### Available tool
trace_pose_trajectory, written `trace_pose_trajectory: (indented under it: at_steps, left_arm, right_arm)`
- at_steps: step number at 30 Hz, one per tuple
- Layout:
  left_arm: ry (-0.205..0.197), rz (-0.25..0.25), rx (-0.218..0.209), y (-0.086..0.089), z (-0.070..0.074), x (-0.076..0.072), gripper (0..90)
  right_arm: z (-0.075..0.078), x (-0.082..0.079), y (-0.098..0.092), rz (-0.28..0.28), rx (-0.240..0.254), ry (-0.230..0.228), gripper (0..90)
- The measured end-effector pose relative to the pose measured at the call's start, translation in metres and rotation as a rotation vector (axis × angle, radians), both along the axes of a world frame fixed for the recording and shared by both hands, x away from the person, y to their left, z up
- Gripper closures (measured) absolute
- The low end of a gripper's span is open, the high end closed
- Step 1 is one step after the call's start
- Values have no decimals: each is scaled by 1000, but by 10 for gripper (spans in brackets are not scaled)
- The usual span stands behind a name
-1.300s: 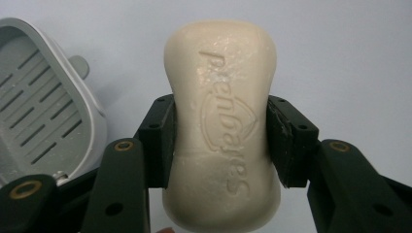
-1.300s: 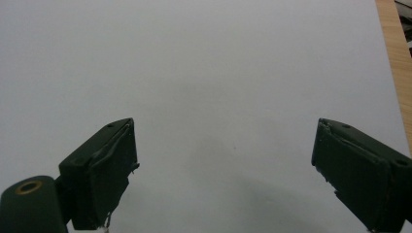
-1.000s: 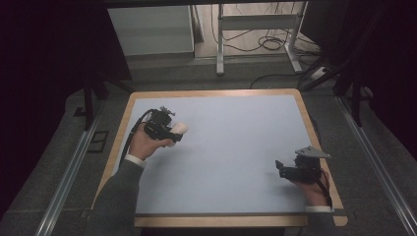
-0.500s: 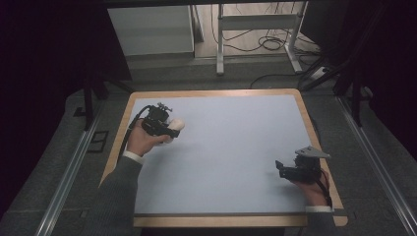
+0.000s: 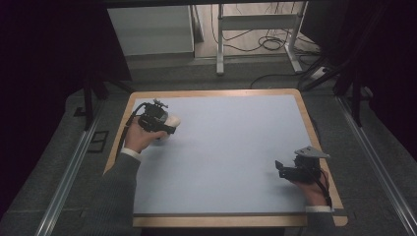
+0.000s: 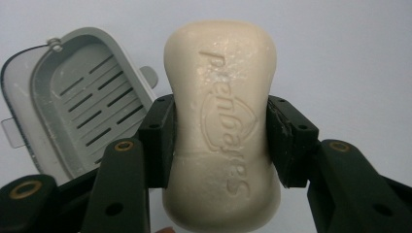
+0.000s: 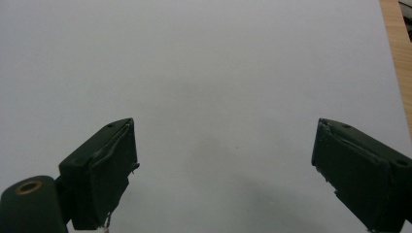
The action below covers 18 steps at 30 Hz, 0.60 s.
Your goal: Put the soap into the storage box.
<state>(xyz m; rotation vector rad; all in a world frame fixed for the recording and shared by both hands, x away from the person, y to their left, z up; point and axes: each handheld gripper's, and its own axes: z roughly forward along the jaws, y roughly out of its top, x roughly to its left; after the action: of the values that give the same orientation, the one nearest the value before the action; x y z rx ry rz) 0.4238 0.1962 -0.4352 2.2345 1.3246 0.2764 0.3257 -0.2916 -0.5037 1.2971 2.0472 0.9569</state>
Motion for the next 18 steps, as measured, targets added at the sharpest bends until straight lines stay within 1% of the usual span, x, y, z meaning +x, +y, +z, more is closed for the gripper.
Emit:
trace_pose_trajectory:
  at_steps: [4, 5, 18]
  left_arm:
    - [0, 16, -1, 4, -1, 2, 495]
    - [-2, 23, 14, 5, -1, 3, 495]
    - [-20, 50, 11, 7, 6, 9, 495]
  right_arm:
    - [0, 0, 0, -1, -1, 0, 89]
    - [0, 0, 0, -2, -1, -1, 89]
    - [0, 0, 0, -5, -1, 1, 89]
